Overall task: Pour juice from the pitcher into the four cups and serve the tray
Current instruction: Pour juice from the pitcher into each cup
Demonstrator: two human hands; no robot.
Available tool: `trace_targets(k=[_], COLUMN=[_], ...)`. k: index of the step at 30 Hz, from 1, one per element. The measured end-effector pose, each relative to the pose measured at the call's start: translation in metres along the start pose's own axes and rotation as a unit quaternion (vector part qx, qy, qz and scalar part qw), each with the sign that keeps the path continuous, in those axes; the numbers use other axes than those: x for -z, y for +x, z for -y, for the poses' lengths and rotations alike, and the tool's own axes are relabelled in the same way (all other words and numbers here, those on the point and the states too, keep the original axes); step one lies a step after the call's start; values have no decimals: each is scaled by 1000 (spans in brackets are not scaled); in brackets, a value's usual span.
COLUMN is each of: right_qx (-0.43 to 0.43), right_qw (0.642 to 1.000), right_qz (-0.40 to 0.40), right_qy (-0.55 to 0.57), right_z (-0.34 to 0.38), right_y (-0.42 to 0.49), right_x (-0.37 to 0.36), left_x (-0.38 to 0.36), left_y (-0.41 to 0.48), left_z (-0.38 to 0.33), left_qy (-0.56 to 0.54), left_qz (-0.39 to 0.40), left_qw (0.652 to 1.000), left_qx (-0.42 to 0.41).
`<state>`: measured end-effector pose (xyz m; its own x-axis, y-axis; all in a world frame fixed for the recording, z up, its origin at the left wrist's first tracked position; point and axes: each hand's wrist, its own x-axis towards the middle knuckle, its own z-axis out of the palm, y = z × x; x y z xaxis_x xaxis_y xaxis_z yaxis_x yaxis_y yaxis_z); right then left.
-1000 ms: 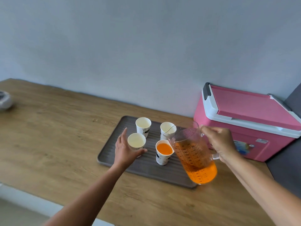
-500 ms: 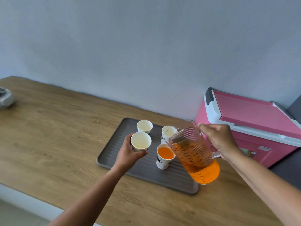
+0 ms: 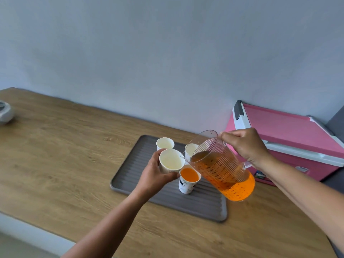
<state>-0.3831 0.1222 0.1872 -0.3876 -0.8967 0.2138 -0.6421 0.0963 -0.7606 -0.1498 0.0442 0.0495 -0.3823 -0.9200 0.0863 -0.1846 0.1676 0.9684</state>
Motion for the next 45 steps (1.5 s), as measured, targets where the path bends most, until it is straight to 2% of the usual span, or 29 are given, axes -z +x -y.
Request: trace_targets(k=[20,45], right_qx=[41,40], right_qw=[994,990], right_qz=[50,61], right_qy=[-93,-124], right_z=[7,9], right_y=[7,8], right_x=[-8,-7], left_x=[1,1], left_y=[-10,-12], left_z=[1,21], left_qy=[4,18], left_qz=[6,11], left_qw=[1000,999], left_qx=[11,27])
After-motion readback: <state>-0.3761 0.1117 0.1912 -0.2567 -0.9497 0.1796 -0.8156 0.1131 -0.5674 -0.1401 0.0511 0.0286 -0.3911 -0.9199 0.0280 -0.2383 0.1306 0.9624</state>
